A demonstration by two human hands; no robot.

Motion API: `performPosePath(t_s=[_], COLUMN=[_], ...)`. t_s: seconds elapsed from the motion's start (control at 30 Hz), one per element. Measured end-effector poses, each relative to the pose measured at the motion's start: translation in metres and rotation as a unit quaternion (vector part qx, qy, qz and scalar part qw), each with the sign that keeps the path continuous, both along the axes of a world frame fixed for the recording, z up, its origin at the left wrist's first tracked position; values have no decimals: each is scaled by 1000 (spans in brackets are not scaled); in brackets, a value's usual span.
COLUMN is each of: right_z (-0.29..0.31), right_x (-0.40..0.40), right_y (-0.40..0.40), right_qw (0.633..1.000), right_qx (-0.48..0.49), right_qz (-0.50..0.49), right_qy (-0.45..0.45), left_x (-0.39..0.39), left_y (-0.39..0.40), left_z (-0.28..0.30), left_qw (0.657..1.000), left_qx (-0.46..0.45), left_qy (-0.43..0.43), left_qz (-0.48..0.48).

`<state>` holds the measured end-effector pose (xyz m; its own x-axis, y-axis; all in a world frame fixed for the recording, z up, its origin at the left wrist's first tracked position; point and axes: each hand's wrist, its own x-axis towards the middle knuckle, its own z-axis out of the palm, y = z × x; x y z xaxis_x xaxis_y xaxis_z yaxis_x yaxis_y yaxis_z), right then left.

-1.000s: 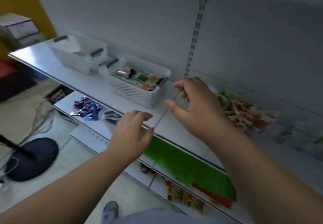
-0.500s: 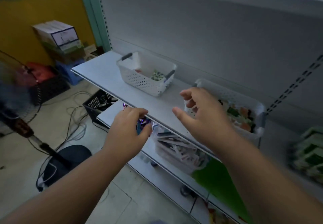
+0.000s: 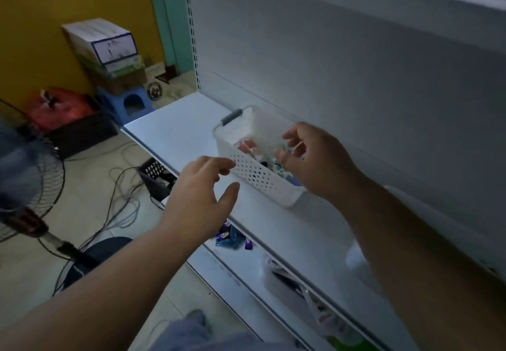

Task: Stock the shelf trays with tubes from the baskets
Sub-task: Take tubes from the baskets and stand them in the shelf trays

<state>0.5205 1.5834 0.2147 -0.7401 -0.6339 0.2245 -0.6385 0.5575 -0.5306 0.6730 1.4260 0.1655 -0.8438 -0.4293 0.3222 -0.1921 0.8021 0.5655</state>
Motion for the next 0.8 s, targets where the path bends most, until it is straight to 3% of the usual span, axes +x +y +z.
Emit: performPosePath(t_s=[0.2, 0.37, 0.47, 0.67, 0.8], right_z=[-28, -54, -68, -52, -6], right_x=[-55, -83, -94, -92, -53], right_y=[-76, -120, -130, -126, -93], right_qw=[988, 949, 936, 940, 964], right_qx=[111, 266, 306, 285, 76], right_qz=[-51, -85, -92, -134, -212], right_qy=[-91, -147, -147, -131, -141], left_x=[-60, -107, -123, -149, -171], left_y=[-77, -126, -141, -152, -150], left_z=[-3, 5, 6, 7, 14], left_qw=[994, 978, 969, 956, 935], left_qx=[-24, -52, -51, -53, -54], left_qy=[18, 37, 44, 47, 18], left_qz=[-107, -197, -238, -285, -350])
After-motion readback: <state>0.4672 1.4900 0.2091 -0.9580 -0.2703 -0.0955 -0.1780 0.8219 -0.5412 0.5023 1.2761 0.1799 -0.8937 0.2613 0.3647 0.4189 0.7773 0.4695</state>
